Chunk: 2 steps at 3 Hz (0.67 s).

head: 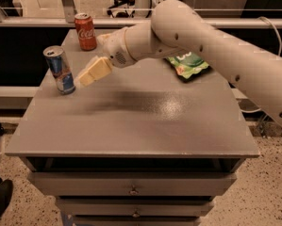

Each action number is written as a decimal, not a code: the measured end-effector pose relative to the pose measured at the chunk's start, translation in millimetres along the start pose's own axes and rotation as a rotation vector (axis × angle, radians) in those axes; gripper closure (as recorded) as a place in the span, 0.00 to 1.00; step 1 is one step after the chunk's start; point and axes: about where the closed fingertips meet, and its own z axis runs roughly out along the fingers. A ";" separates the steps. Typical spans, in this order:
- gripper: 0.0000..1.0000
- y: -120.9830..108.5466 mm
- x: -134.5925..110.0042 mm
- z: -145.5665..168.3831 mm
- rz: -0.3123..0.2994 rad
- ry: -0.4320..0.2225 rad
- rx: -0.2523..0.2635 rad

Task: Pick redbull can

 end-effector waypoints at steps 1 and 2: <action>0.00 5.1 -22.8 38.8 0.001 -0.093 -0.034; 0.00 11.3 -30.5 62.2 0.009 -0.142 -0.057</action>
Offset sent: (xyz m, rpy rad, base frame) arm 0.0066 0.0925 -0.0038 0.1947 0.0056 0.0791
